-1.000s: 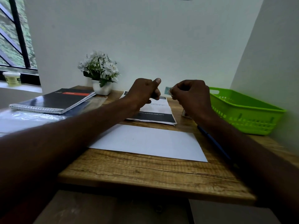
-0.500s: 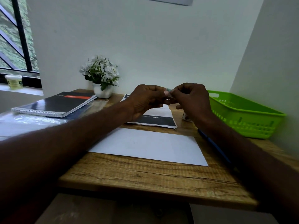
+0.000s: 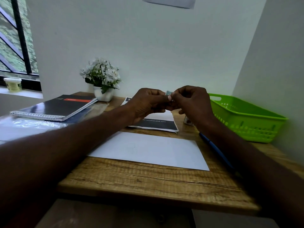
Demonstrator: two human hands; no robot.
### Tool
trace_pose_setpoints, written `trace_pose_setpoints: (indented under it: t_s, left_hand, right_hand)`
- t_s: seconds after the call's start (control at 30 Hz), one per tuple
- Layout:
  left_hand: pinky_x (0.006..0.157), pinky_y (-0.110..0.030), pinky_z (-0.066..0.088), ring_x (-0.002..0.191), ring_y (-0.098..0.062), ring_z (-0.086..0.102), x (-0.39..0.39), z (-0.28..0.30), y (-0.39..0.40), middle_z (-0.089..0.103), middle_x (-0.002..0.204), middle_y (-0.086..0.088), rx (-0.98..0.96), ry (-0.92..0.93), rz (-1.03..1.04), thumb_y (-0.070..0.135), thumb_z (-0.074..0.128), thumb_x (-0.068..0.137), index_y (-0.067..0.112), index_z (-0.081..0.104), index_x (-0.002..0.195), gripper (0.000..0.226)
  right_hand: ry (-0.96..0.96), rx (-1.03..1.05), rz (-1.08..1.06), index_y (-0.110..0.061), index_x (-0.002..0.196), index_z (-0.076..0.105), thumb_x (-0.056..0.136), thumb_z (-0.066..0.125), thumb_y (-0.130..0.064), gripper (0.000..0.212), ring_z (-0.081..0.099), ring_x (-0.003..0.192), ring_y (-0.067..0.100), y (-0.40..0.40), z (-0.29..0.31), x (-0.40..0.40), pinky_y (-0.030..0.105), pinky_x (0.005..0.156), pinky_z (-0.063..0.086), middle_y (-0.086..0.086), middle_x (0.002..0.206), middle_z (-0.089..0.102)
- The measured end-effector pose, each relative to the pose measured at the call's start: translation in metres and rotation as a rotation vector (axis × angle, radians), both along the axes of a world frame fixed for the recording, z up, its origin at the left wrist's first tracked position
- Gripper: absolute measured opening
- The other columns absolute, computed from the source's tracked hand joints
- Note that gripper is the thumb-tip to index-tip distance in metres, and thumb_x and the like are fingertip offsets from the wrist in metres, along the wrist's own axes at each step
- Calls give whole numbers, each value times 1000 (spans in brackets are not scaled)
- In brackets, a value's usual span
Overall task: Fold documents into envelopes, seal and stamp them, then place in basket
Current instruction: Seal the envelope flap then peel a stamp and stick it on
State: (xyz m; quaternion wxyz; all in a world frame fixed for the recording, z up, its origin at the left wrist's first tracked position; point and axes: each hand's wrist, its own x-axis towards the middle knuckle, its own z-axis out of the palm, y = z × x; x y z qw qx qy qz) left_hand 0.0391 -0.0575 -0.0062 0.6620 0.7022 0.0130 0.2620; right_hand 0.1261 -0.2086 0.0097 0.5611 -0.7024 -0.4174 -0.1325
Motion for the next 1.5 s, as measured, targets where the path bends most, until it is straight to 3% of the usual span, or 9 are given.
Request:
trace_pose_setpoints:
  t_s: [0.33, 0.77, 0.97, 1.1, 1.27, 1.5]
  left_hand:
    - [79, -37, 59, 80, -28, 75, -2, 2, -2, 76, 88, -21, 87, -9, 130, 19, 79, 88, -15, 70, 97, 35]
    - [71, -35, 54, 71, -19, 74, -5, 5, -5, 73, 74, -9, 171, 31, 252, 31, 88, 79, 9, 61, 75, 35]
    - [83, -39, 55, 84, -18, 74, -6, 6, -2, 79, 94, -6, 138, 11, 193, 26, 81, 87, 9, 76, 106, 26]
    - [86, -39, 54, 85, -17, 74, -6, 6, -3, 80, 94, -8, 155, 28, 217, 24, 80, 88, 2, 76, 100, 26]
    - [85, -39, 55, 76, -14, 71, -7, 8, -7, 77, 78, -4, 190, -3, 282, 34, 82, 85, 2, 75, 86, 33]
    - [72, -36, 52, 66, -15, 62, -3, 4, -4, 71, 66, -14, 358, -39, 396, 50, 79, 85, 3, 72, 71, 50]
  right_hand:
    - [-20, -2, 44, -19, 76, 76, 89, 70, -20, 15, 76, 67, 13, 0, 0, -3, 46, 76, 63, 0, 68, 76]
    - [-21, 18, 13, -17, 75, 75, 87, 70, -22, 14, 76, 62, 14, -3, 0, -4, 52, 75, 62, 1, 66, 74]
    - [-13, -2, 8, -16, 75, 75, 87, 71, -21, 14, 76, 64, 12, -2, 1, -4, 51, 77, 62, -1, 68, 75]
    - [-42, -4, -8, -14, 76, 75, 88, 71, -20, 14, 76, 63, 10, -1, 0, -5, 49, 74, 62, -1, 67, 75]
    - [-80, 14, -44, -16, 75, 74, 87, 76, -30, 18, 75, 62, 7, 0, 2, -6, 45, 74, 61, -2, 67, 74]
    - [-66, 19, -41, -15, 77, 74, 88, 75, -30, 18, 75, 62, 9, -2, 1, -7, 46, 74, 61, -1, 67, 74]
